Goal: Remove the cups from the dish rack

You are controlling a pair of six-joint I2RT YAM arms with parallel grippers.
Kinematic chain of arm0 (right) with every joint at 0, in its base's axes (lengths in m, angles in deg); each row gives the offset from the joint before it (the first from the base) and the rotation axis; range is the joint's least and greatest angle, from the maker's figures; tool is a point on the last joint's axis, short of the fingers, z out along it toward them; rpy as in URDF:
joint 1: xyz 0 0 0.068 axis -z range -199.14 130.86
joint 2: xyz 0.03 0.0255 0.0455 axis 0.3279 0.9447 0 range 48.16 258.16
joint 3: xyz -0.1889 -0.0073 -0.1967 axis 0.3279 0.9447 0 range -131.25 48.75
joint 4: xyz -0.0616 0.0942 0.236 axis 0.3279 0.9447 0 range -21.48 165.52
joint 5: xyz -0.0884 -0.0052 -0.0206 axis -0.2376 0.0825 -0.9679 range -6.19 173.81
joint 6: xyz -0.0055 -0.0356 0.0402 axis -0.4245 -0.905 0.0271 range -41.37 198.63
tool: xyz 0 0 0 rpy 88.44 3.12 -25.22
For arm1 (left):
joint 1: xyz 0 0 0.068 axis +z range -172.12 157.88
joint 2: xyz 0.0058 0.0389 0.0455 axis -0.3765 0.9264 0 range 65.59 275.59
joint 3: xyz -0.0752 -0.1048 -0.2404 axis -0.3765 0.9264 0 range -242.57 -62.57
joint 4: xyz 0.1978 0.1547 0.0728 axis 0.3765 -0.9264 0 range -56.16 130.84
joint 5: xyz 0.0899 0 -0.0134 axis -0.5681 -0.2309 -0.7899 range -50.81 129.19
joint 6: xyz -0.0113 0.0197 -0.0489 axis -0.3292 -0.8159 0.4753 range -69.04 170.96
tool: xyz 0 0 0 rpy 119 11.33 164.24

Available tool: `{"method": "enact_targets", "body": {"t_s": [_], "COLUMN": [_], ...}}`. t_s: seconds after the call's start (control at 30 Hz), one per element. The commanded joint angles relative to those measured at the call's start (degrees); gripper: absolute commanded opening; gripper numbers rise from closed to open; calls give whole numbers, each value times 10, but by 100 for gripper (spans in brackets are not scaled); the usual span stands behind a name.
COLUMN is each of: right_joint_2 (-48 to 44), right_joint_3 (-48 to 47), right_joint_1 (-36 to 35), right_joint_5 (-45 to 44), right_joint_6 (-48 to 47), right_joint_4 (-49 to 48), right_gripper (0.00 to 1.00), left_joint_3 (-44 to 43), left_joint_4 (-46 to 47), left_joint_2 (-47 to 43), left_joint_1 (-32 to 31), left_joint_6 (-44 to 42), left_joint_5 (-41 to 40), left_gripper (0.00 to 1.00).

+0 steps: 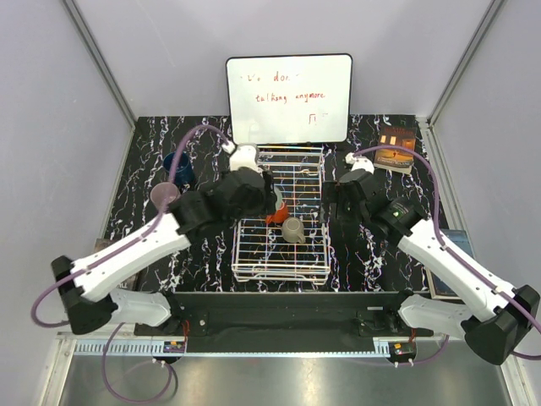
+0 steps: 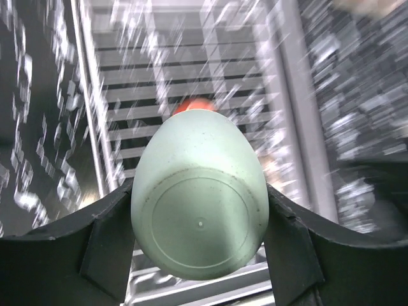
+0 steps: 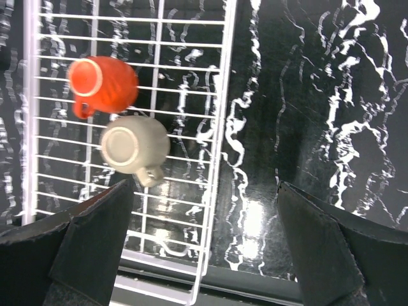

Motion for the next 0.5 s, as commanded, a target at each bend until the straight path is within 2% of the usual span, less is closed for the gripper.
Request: {"method": "enact_targets", "body": {"t_s": [0.0,0.07,0.17,0.3,0.37,0.47], "right_joint_2": [-15,-18,-41,-93,-122,-136], "right_joint_3": [-40,-44,-35,-9,8,15], "right_joint_1": [-4,-4,-4,-2,-1,4], "right_joint_5": [35,67,131,146,192,210], "right_joint_6": [14,21,34,79,91,118], "right_joint_4": [-24,-41,-93,-179,-222,-253], "right_gripper": [100,100,100,100,100,100], "left_joint_3": [-54,-48,-2,86,129,199], "left_joint_4": [60,99,186,288,387,502], "left_joint_2": [-50,-66,-94,-127,-146,-173], "left_joint_1": [4,10,20,53,85,134], "left_joint_6": [-39,-35,-30,-6,18,84], "left_joint_5": [10,38,128,233,317,401], "left_gripper": [0,0,0,0,0,0]}}
